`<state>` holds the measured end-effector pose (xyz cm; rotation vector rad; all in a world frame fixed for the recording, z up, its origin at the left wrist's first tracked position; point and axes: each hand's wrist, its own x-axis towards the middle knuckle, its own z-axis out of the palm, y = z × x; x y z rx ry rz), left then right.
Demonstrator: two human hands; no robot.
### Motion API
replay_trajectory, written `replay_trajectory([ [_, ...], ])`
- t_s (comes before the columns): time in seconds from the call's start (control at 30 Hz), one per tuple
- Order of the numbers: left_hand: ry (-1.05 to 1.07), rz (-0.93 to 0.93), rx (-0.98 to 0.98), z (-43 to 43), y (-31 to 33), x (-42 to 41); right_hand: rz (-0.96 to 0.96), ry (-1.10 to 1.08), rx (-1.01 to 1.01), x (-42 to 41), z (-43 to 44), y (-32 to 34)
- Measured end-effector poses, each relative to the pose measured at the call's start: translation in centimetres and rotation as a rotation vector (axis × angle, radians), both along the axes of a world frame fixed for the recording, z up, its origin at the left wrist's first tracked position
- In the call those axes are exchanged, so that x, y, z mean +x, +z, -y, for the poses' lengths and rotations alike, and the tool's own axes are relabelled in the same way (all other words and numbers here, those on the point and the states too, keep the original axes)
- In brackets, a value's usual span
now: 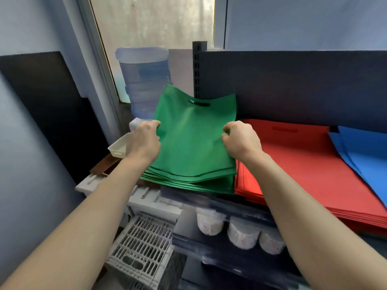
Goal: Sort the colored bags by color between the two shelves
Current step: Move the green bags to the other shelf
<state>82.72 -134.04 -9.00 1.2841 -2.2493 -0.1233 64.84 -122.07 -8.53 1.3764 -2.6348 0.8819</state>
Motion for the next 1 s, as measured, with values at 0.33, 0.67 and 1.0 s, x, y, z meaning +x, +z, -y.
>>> replay_trajectory([
  [0.33,-0.060,0.259,0.120,4.7,-2.6,1.0,-0.017,-0.180,0.186,2.3,0.4,-1.3],
  [0.67,-0.319,0.081,-0.007,-0.7,0.9,-3.9,-0.209,-0.242,0.050,1.7,-4.1,1.7],
  [1.0,-1.022,-0.264,-0.146,-19.6,4.6,-15.0,-0.361,-0.524,-0.024,-3.4,-22.0,3.7],
])
